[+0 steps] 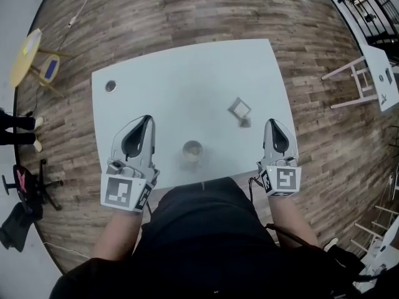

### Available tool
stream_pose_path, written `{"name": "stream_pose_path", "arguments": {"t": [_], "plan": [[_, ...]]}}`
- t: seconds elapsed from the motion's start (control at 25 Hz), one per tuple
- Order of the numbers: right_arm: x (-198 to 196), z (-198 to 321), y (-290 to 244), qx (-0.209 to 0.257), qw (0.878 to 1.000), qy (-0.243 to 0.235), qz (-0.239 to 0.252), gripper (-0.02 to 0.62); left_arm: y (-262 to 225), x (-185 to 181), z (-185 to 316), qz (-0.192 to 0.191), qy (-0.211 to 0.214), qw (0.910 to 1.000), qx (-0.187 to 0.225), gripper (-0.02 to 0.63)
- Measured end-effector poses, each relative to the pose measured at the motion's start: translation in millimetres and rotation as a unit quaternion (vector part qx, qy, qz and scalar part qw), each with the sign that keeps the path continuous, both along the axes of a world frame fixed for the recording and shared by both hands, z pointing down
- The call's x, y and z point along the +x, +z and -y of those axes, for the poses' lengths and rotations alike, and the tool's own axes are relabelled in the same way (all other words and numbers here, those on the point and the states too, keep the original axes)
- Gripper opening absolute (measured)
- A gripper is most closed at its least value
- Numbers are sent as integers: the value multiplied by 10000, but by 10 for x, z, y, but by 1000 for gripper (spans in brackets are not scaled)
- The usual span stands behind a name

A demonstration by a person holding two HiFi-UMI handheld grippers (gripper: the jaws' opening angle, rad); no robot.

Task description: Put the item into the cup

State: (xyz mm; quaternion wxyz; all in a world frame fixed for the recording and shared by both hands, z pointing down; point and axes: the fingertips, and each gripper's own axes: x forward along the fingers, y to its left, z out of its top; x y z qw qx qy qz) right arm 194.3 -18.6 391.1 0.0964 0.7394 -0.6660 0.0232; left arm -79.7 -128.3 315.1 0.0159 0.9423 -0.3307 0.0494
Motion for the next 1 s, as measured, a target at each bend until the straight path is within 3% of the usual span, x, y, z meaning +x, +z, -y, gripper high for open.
{"name": "stream_pose_path", "arguments": {"t": [0.28, 0.76, 1.0], "plan": [[-29, 1, 352, -357, 9988, 9, 334, 2, 129, 81, 71, 191, 82, 9997, -147, -2], [15, -5, 733, -762, 9959, -30, 480, 4, 302, 350, 89, 389, 323, 9979, -416, -2], [6, 14, 939, -979, 9935, -50, 578, 41, 363, 431, 91, 508, 388, 9969, -460, -2]]}}
